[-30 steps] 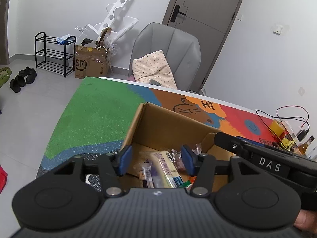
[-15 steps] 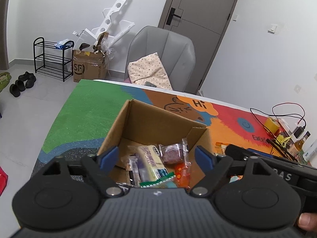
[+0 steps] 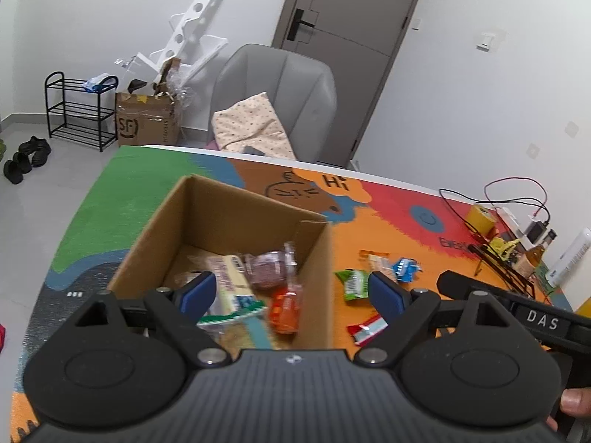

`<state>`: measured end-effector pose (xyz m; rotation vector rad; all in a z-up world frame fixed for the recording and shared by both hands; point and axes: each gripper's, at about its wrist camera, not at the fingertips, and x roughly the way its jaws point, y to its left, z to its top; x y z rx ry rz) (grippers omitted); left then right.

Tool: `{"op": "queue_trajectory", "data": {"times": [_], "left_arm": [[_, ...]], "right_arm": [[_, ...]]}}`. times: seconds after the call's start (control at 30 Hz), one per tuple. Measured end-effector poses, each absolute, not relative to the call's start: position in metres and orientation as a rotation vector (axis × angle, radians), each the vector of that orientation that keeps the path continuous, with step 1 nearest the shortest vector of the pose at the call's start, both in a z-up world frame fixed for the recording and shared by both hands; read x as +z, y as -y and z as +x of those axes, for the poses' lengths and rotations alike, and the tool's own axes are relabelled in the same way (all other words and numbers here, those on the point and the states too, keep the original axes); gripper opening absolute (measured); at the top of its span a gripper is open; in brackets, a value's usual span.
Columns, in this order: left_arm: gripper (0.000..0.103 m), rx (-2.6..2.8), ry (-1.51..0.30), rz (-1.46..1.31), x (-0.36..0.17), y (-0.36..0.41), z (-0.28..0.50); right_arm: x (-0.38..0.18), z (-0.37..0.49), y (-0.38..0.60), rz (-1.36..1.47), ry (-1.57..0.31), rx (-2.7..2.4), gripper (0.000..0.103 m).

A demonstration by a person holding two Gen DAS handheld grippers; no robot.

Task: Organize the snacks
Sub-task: 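Move both grippers back over the remaining snacks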

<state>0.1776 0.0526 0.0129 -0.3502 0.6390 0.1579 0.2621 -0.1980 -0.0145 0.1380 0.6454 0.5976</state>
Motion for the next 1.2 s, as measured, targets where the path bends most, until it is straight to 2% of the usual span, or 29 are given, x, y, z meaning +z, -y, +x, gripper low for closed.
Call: {"op": "queue_trajectory", "data": {"times": [0.83,1.13,1.2], "left_arm": [[0.088,0.036,-0.662,-0.257,0.005,0.029,0.212],[0.083,0.026,-0.709,-0.215,-0.011,0.05,0.232],[0.078,0.027,-0.725,-0.208,-0.016,0.054,0.237]], "right_arm": [[-0.036,0.285,0.277,0.239,-0.658,0.51,0.079],[-0.052,0.3,0.287,0.262,-0.684,0.526,0.079],[-0.056,0.303,0.287,0.262,-0.689,0.533,0.079]]}}
